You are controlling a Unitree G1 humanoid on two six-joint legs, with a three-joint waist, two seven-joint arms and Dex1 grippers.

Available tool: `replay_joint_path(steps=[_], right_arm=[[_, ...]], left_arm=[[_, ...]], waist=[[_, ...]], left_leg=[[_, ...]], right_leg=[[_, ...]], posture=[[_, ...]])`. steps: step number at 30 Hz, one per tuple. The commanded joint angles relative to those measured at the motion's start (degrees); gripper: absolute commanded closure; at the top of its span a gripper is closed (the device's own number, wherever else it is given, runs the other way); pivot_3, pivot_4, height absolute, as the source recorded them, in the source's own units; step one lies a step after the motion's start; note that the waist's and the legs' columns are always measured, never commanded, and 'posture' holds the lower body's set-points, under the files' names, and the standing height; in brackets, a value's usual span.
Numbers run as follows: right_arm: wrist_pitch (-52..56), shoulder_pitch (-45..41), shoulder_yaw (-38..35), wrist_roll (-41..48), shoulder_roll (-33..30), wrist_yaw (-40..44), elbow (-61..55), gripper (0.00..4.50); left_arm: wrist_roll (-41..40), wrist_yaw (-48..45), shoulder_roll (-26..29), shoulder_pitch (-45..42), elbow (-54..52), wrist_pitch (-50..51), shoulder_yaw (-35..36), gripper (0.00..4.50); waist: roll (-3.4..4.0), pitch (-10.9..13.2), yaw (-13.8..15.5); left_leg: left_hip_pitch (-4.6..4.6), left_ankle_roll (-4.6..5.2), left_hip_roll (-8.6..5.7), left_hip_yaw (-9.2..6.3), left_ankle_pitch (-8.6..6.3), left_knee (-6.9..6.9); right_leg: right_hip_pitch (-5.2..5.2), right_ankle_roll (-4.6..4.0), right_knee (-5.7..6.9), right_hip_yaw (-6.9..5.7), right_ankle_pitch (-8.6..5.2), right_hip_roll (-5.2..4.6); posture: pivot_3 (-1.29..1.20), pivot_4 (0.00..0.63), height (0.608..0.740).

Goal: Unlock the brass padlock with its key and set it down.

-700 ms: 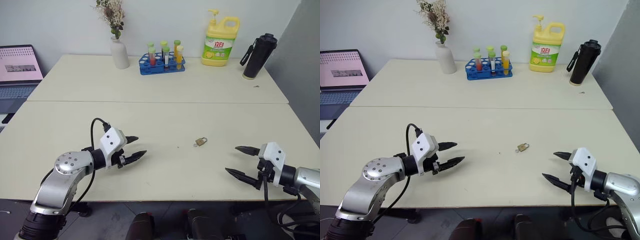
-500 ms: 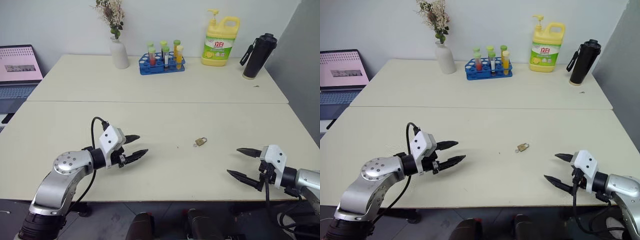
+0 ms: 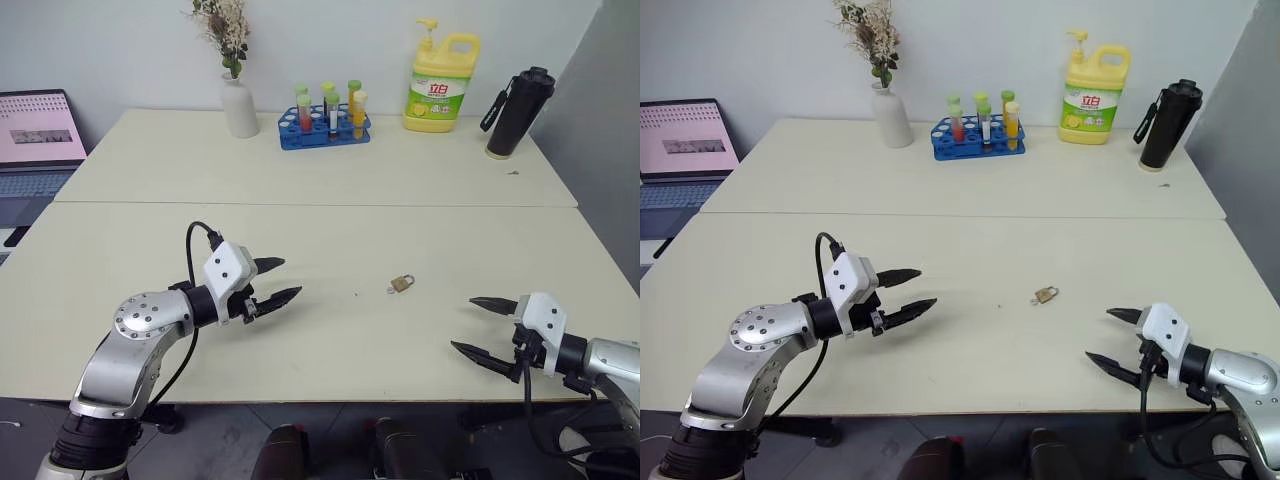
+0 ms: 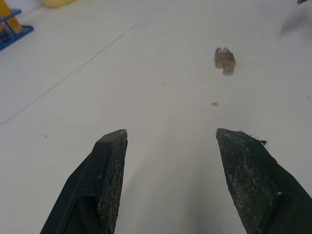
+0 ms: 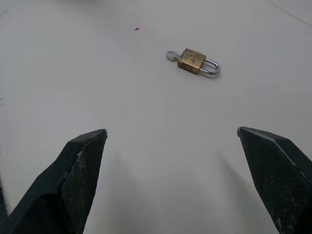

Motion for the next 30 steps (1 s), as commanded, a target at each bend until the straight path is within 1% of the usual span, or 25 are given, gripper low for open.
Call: replay_joint_path(steps=[1, 6, 9, 13, 16, 18, 20, 23, 30], right_arm=[[-6.13, -1.57, -0.12, -3.74, 1.29, -2.66, 0.36, 0.0], [-5.68, -3.49, 1.12, -3.95, 1.92, -2.79, 0.63, 0.0], [-1.43, -4.99, 2.1, -2.92, -0.63, -0.3, 0.56, 0.0], [5.27, -10.99, 4.55, 1.73, -4.59, 6.83, 0.87, 0.0], [4.29, -18.53, 9.31, 0.41, -6.29, 12.38, 3.66, 0.0], [3.87, -27.18, 15.0, -2.26, -5.3, 16.6, 8.91, 0.0], [3.87, -34.04, 19.32, -4.32, -3.7, 19.34, 13.9, 0.0], [0.01, -43.61, 25.08, -8.53, 0.27, 23.25, 24.34, 0.0], [-11.88, -57.81, 32.67, -17.85, 7.05, 28.14, 46.95, 0.0]], left_arm=[[-0.02, -1.43, 1.07, 0.15, -1.34, -1.9, 0.27, 1.46], [0.32, -1.59, 1.65, 1.41, -2.59, -1.3, -0.13, 1.46], [1.24, -1.61, 2.11, 1.77, -3.26, -1.72, -0.81, 1.46], [2.33, -1.91, 2.43, 1.05, -4.66, -1.54, -2.73, 1.46], [2.3, -2.32, 2.3, 0.61, -6.27, -0.68, -4.42, 1.46], [2.5, -2.44, 2.18, -0.11, -7.25, 0.11, -5.92, 1.46], [2.64, -2.15, 2.0, -0.56, -8.01, 0.69, -6.74, 1.46], [3.3, -1.82, 2.11, -0.5, -8.5, 0.81, -7.83, 1.46], [3.62, -1.37, 2.59, 1.52, -10.84, 1.61, -8.0, 1.46]], waist=[[0.0, 0.0, -0.06], [0.0, 0.0, -0.04], [0.0, 0.0, -0.01], [0.01, 0.0, -0.05], [0.01, 0.01, -0.23], [0.01, 0.01, -0.26], [0.02, 0.03, -0.32], [0.02, 0.03, -0.19], [0.03, 0.05, 0.0]], left_leg=[[-0.01, 0.0, 0.01, 0.02, 0.0, -0.01], [0.0, 0.0, 0.01, 0.01, 0.0, 0.0], [0.0, 0.0, 0.0, 0.01, 0.0, 0.01], [0.01, 0.0, -0.01, 0.04, 0.0, 0.02], [0.04, 0.0, 0.02, 0.03, 0.0, 0.02], [0.05, 0.0, 0.03, 0.01, 0.0, 0.01], [0.07, 0.0, 0.02, 0.06, 0.0, 0.02], [0.03, 0.0, 0.02, 0.03, 0.0, 0.02], [-0.04, 0.01, -0.04, 0.05, 0.0, 0.01]], right_leg=[[-0.02, 0.0, 0.0, 0.0, 0.0, 0.0], [-0.01, 0.0, 0.01, 0.01, 0.0, 0.0], [-0.01, 0.0, 0.01, 0.02, 0.0, 0.0], [-0.01, 0.0, 0.02, 0.0, 0.01, 0.0], [0.0, -0.01, 0.02, 0.0, 0.01, 0.01], [0.0, -0.01, 0.02, -0.02, 0.01, 0.02], [-0.01, -0.01, 0.03, -0.05, 0.02, 0.08], [-0.02, -0.02, 0.03, -0.05, 0.02, 0.08], [-0.07, -0.27, 0.01, -0.05, 0.16, -0.01]], posture=[[0.0, 0.15, 0.74], [0.0, 0.15, 0.74], [0.0, 0.15, 0.74], [0.0, 0.15, 0.74], [0.0, 0.15, 0.74], [0.0, 0.15, 0.74], [0.0, 0.15, 0.74], [0.0, 0.15, 0.74], [0.0, 0.15, 0.74]])
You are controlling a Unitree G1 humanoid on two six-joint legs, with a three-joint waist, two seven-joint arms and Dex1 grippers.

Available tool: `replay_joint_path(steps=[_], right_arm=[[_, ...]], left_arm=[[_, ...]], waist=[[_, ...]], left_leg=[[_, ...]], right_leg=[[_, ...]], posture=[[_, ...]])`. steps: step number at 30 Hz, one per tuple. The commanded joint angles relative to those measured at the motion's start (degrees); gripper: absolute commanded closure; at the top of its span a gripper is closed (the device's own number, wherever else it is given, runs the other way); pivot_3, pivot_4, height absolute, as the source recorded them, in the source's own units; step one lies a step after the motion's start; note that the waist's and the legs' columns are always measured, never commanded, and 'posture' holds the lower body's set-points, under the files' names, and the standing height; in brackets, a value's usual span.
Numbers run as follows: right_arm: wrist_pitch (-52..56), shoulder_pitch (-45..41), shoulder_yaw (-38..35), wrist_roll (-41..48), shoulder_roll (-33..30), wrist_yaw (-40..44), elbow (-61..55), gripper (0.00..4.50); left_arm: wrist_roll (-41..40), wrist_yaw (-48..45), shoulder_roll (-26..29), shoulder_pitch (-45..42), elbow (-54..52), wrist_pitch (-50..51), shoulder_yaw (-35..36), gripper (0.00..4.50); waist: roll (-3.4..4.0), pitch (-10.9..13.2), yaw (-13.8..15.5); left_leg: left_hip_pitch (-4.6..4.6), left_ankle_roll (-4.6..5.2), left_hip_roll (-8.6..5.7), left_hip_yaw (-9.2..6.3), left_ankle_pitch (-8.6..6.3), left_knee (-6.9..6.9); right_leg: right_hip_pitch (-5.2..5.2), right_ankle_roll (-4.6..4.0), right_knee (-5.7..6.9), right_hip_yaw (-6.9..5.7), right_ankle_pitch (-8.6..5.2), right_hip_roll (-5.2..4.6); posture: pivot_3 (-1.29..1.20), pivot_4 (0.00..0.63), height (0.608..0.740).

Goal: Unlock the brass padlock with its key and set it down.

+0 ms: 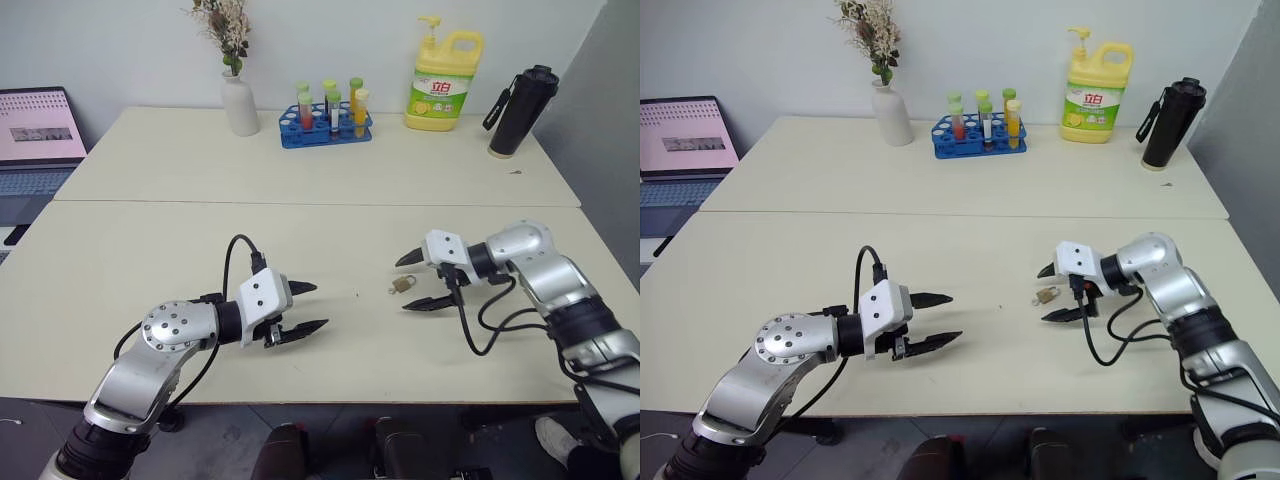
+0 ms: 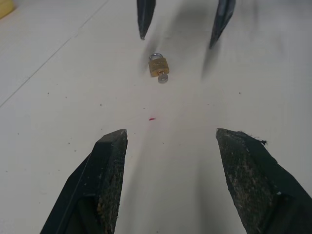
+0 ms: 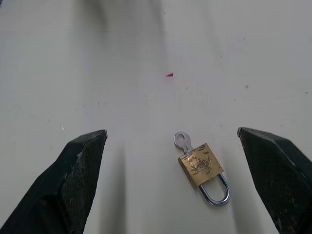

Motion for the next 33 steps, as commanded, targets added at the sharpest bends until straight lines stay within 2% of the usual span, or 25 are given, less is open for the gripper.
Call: replay_joint_path(steps=[1, 7, 14, 18, 25, 26, 30, 33], right_arm=[[-6.46, -5.3, 1.88, -4.22, 1.76, 2.55, 9.1, 0.0], [-15.08, -13.77, 5.31, -10.79, 6.12, 5.08, 26.76, 0.0], [-19.14, -16.02, 4.22, -12.81, 9.45, 5.16, 34.29, 0.0], [-22.16, -16.58, 5.05, -15.42, 10.0, 3.29, 37.05, 0.88], [-23.57, -16.91, 4.34, -16.26, 10.97, 3.29, 38.79, 3.42], [-23.47, -16.94, 4.14, -16.16, 11.0, 3.46, 38.79, 3.57], [-22.9, -17.0, 3.07, -15.35, 10.53, 4.2, 37.71, 3.56], [-20.67, -16.24, 1.27, -14.11, 8.86, 3.3, 32.03, 3.56]], left_arm=[[-0.04, 0.64, 0.76, 0.75, -3.53, 0.07, 0.95, 1.46], [-0.16, 1.18, 1.4, 1.65, -4.37, 0.62, 1.41, 1.46], [0.14, 1.23, 1.53, 1.48, -4.3, 0.53, 1.2, 1.46], [0.29, 1.14, 1.59, 1.53, -4.14, 0.27, 1.12, 1.42], [0.81, 1.26, 1.13, 1.41, -3.56, -0.35, 0.58, 1.42], [0.92, 1.32, 1.03, 1.39, -3.53, -0.41, 0.41, 1.42], [1.17, 1.26, 0.76, 1.14, -3.07, -0.6, 0.09, 1.42], [1.6, 1.28, 0.61, 0.98, -2.32, -1.03, -0.02, 1.42]], waist=[[0.0, 0.0, 0.04], [0.01, 0.01, -0.08], [0.02, 0.01, -0.1], [0.03, 0.0, -0.3], [0.02, -0.02, -0.28], [0.02, -0.02, -0.28], [0.02, -0.02, -0.29], [0.06, 0.01, -0.22]], left_leg=[[-0.03, 0.0, 0.0, -0.03, 0.0, 0.0], [0.03, 0.0, 0.06, -0.03, 0.0, 0.0], [0.06, -0.01, 0.07, -0.05, 0.0, 0.0], [0.13, -0.01, 0.11, -0.03, 0.0, -0.01], [0.34, -0.01, 0.1, 0.03, 0.01, 0.02], [0.36, 0.0, 0.1, 0.05, 0.01, 0.02], [0.37, 0.0, 0.12, 0.05, 0.01, 0.02], [0.33, 0.0, 0.11, 0.05, 0.01, 0.01]], right_leg=[[0.0, -0.03, 0.0, 0.0, 0.02, -0.03], [0.0, -0.06, 0.04, -0.04, 0.03, -0.09], [0.02, -0.07, 0.06, -0.04, 0.04, -0.09], [0.05, -0.07, 0.09, -0.03, 0.04, -0.07], [0.21, -0.12, 0.12, -0.03, 0.08, -0.07], [0.21, -0.13, 0.13, -0.03, 0.09, -0.06], [0.21, -0.14, 0.15, -0.03, 0.09, -0.05], [0.17, -0.14, 0.15, -0.02, 0.09, -0.05]], posture=[[0.0, 0.15, 0.74], [0.0, 0.15, 0.74], [0.0, 0.15, 0.74], [0.0, 0.15, 0.74], [0.0, 0.15, 0.74], [0.0, 0.15, 0.74], [0.0, 0.15, 0.74], [0.0, 0.15, 0.74]])
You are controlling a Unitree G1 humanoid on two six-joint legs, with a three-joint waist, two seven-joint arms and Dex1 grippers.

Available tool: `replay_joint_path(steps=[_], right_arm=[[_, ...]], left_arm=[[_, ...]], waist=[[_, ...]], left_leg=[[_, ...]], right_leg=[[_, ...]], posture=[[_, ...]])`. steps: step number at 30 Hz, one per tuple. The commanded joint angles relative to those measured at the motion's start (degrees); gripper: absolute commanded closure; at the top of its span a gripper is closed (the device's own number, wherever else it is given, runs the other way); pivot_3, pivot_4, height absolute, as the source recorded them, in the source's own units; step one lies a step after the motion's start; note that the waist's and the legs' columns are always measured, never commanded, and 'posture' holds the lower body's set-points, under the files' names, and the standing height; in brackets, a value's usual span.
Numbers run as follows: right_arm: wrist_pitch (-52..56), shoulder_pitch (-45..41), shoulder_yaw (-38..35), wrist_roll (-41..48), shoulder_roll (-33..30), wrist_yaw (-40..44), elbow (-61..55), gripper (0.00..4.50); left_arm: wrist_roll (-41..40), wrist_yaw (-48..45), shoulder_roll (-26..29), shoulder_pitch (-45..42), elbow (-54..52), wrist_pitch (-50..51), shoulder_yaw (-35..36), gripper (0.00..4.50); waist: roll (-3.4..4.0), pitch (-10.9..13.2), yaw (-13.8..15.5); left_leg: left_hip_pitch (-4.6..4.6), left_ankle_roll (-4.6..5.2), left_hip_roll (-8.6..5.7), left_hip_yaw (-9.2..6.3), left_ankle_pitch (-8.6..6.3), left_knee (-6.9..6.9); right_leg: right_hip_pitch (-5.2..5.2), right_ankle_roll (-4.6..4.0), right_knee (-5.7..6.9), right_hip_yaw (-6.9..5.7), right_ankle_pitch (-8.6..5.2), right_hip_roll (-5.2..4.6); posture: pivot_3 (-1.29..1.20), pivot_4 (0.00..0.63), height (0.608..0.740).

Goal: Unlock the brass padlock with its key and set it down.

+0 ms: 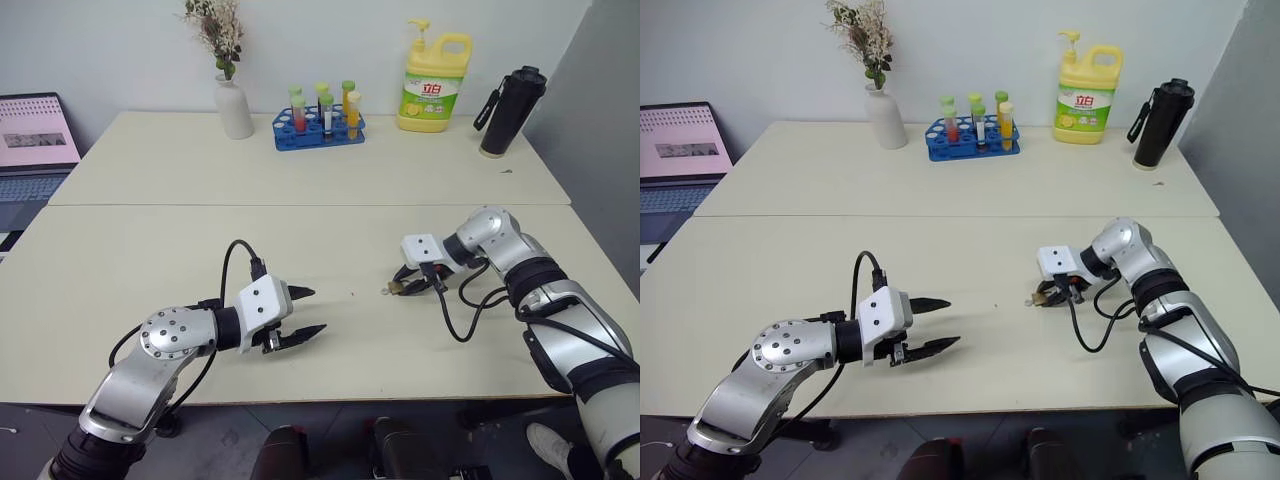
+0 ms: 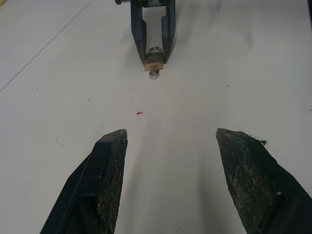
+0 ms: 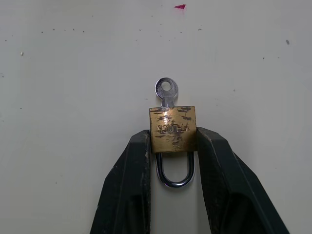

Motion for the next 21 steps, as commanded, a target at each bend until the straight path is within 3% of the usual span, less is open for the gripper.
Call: replay_joint_path(steps=[1, 6, 8, 12, 21], right_arm=[[4.85, 1.24, -3.31, 1.81, -2.2, -0.86, -8.4, 3.56], [25.65, 11.11, -8.69, 7.9, -5.81, -1.6, -33.8, 3.56], [36.96, 19.86, -11.67, 8.66, -7.69, -6.39, -49.98, 3.56], [48.37, 31.54, -13.81, 9.0, -7.09, -14.97, -68.22, 3.56], [50.15, 37.89, -10.81, 5.21, -4.24, -28.84, -73.15, 3.56]], left_arm=[[0.36, 0.26, -0.18, -0.6, -0.47, -1.25, 0.17, 1.42], [0.26, 0.41, -0.15, -0.07, -0.3, -1.36, 0.68, 1.42], [-0.18, 0.5, -0.29, 0.15, -0.08, -1.16, 1.12, 1.42], [0.05, -0.14, 0.26, 0.33, 0.75, -1.81, 1.54, 1.42], [0.54, -1.18, 0.69, -0.53, 2.03, -3.25, 0.91, 1.42]], waist=[[0.03, 0.02, 0.11], [0.06, 0.04, 0.33], [0.05, 0.03, 0.46], [0.05, 0.03, 0.58], [0.06, 0.04, 0.15]], left_leg=[[-0.02, 0.0, 0.0, 0.0, 0.0, 0.0], [-0.29, 0.0, 0.0, -0.19, -0.01, -0.03], [-0.34, 0.0, 0.0, -0.24, -0.01, -0.07], [-0.41, -0.01, -0.05, -0.3, -0.02, -0.05], [-0.23, 0.0, -0.04, -0.14, 0.0, 0.0]], right_leg=[[-0.02, 0.0, 0.0, 0.0, 0.0, 0.0], [-0.15, 0.0, -0.04, -0.02, 0.0, -0.05], [-0.17, 0.0, -0.08, -0.05, -0.01, -0.06], [-0.17, 0.02, -0.1, -0.1, -0.05, -0.11], [-0.12, 0.35, -0.07, -0.04, -0.2, 0.04]], posture=[[0.0, 0.15, 0.74], [0.0, 0.15, 0.74], [0.0, 0.15, 0.74], [0.0, 0.15, 0.74], [0.0, 0.15, 0.74]])
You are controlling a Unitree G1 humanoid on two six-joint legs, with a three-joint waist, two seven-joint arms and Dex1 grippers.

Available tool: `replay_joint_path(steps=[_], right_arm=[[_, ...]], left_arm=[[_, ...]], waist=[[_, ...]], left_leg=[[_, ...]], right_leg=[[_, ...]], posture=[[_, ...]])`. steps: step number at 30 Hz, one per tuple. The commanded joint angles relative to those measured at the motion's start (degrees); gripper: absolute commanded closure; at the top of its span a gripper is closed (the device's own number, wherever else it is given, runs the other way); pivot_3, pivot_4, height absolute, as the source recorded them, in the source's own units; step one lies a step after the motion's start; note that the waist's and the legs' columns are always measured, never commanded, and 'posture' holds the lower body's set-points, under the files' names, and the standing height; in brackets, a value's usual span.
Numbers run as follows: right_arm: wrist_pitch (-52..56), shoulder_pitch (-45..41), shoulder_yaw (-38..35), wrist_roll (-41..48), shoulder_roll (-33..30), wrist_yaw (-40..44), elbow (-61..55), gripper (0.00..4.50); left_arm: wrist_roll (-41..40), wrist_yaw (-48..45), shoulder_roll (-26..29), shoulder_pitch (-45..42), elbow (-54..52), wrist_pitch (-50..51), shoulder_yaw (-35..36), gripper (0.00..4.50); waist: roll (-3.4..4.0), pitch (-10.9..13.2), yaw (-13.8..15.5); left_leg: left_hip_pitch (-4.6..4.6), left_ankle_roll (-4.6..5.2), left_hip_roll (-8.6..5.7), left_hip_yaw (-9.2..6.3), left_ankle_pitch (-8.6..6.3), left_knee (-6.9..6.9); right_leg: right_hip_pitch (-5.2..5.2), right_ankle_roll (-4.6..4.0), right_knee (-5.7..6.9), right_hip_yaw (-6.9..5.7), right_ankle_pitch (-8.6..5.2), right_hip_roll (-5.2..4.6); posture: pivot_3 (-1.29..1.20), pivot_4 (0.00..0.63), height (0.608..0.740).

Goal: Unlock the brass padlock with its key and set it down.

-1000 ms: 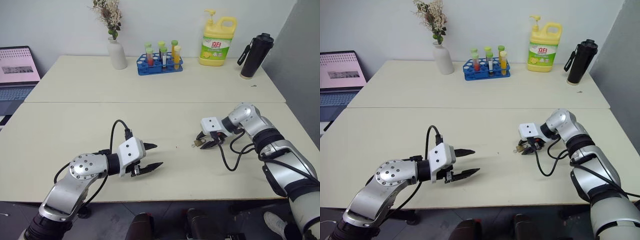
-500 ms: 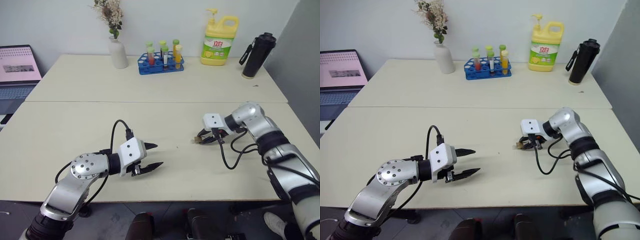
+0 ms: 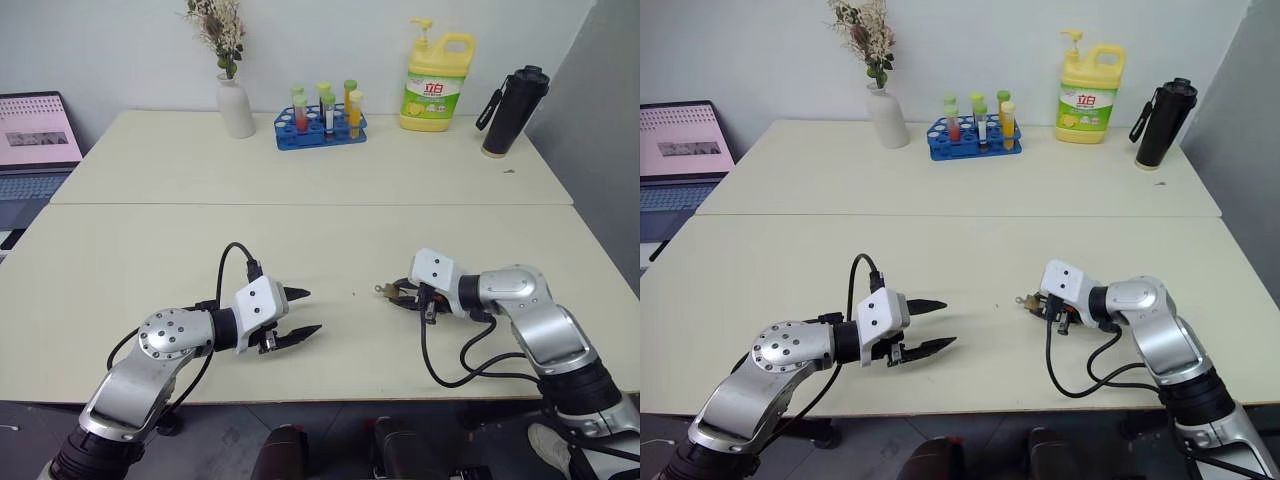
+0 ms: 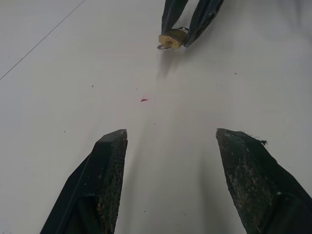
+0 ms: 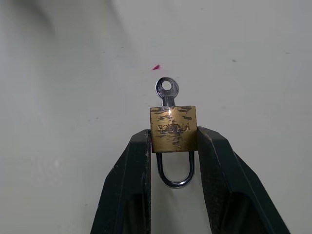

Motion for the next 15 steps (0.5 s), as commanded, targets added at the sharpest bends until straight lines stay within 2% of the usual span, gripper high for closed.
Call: replay_joint_path(steps=[1, 9, 10, 12, 15], right_arm=[[-1.52, 0.85, 1.06, -0.79, 0.81, -3.99, -0.91, 3.56], [-2.94, 0.93, 2.99, 0.59, -0.3, -3.18, 2.37, 3.56], [-3.1, 0.93, 2.89, 0.8, -0.46, -3.09, 2.33, 2.8], [-2.94, 1.46, 2.09, 2.48, -1.25, -1.6, 1.11, 2.26], [-2.26, 1.95, 0.58, 4.38, -2.33, -1.26, -0.47, 1.07]], left_arm=[[0.16, -0.53, 0.55, -0.96, -0.68, -1.41, 0.55, 1.42], [0.88, -0.34, -0.2, -1.04, -0.09, -2.14, -0.2, 1.42], [0.95, -0.31, -0.26, -1.0, -0.07, -2.19, -0.22, 1.42], [0.93, -0.32, -0.35, -0.94, 0.04, -2.24, -0.18, 1.42], [0.71, -0.47, -0.43, -0.84, 0.06, -2.1, -0.18, 1.42]], waist=[[0.0, 0.0, 0.02], [0.0, 0.0, 0.07], [0.0, 0.0, 0.06], [0.0, 0.0, 0.07], [0.0, 0.0, 0.07]], left_leg=[[-0.02, 0.0, 0.0, 0.0, 0.0, -0.01], [-0.08, 0.01, -0.04, 0.04, -0.01, -0.01], [-0.07, 0.01, -0.03, 0.04, -0.01, -0.01], [-0.07, 0.01, -0.02, 0.02, -0.01, -0.01], [-0.07, 0.01, -0.02, 0.01, -0.01, -0.02]], right_leg=[[-0.02, 0.0, 0.0, 0.0, 0.0, 0.02], [-0.04, 0.0, -0.06, 0.01, -0.01, 0.03], [-0.04, 0.0, -0.06, 0.01, -0.01, 0.03], [-0.04, 0.0, -0.05, 0.01, -0.01, 0.03], [-0.04, 0.0, -0.05, 0.01, -0.01, 0.03]], posture=[[0.0, 0.15, 0.74], [0.0, 0.15, 0.74], [0.0, 0.15, 0.74], [0.0, 0.15, 0.74], [0.0, 0.15, 0.74]])
